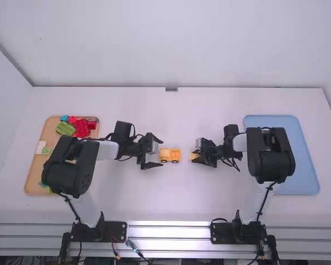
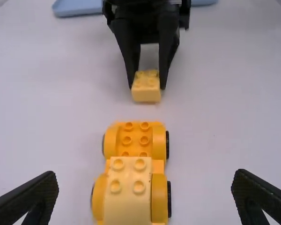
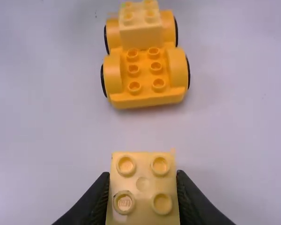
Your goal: Assemble lego blocks to make yellow taxi
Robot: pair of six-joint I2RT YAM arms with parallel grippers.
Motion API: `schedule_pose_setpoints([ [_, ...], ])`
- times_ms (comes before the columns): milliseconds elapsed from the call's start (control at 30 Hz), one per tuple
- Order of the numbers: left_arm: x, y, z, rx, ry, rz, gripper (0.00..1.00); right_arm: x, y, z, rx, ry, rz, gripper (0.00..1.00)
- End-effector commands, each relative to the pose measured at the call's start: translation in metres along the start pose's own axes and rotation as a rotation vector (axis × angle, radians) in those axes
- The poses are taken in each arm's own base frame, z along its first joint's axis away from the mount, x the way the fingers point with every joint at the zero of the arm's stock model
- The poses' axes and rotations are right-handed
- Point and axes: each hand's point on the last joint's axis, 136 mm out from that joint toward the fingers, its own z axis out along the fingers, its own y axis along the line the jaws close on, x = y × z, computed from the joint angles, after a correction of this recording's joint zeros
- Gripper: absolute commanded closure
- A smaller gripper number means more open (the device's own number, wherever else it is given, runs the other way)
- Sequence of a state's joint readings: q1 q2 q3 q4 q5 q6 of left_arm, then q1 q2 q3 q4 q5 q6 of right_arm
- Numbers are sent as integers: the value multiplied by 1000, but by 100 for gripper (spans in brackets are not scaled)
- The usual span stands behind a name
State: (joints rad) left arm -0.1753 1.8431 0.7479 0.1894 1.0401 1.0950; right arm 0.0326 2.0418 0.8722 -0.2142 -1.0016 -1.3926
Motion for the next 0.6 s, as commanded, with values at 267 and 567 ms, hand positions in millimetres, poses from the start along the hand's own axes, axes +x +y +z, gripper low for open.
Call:
schedule_pose_setpoints([
  [267,33,5,26,-30,62,-51,1,-63,-4,-21,-45,-147,-96,74],
  [567,48,16,44,28,54,-138,1,-82,-1,14,-90,-118,-126,75],
])
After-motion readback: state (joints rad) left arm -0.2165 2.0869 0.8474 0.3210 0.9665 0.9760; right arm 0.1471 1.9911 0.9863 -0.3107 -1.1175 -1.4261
